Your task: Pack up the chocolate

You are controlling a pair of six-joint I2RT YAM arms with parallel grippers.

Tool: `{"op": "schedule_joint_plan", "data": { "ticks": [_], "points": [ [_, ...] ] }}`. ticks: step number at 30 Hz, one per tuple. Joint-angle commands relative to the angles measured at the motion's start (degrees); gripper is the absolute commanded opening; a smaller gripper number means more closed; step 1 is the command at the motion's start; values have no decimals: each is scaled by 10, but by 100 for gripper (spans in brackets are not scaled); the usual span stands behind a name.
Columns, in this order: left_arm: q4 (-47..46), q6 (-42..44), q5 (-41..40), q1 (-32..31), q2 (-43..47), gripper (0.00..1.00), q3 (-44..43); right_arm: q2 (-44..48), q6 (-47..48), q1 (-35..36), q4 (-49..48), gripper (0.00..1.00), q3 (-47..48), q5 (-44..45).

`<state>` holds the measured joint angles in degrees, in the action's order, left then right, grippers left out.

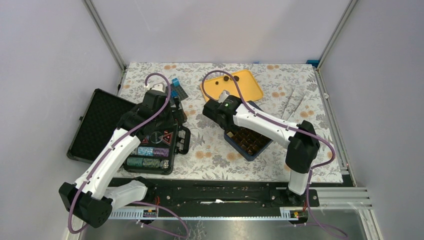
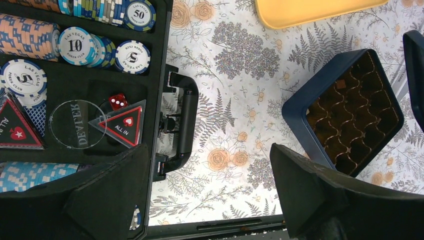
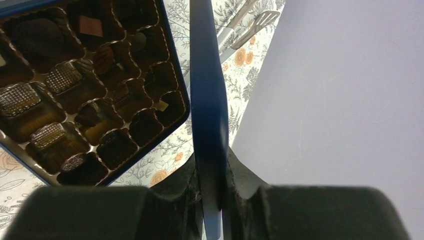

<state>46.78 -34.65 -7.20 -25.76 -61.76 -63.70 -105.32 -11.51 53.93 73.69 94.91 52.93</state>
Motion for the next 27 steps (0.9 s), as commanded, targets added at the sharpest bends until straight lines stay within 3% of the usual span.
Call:
{"op": "schedule_joint_plan", "data": {
  "ticks": [1,27],
  "points": [
    [-23,9,9,7,1,99,4,4,-14,18,8,0,12,0],
    [-22,3,4,10,11,99,21,-28,-31,74,-29,0,-47,-44]
  ]
}}
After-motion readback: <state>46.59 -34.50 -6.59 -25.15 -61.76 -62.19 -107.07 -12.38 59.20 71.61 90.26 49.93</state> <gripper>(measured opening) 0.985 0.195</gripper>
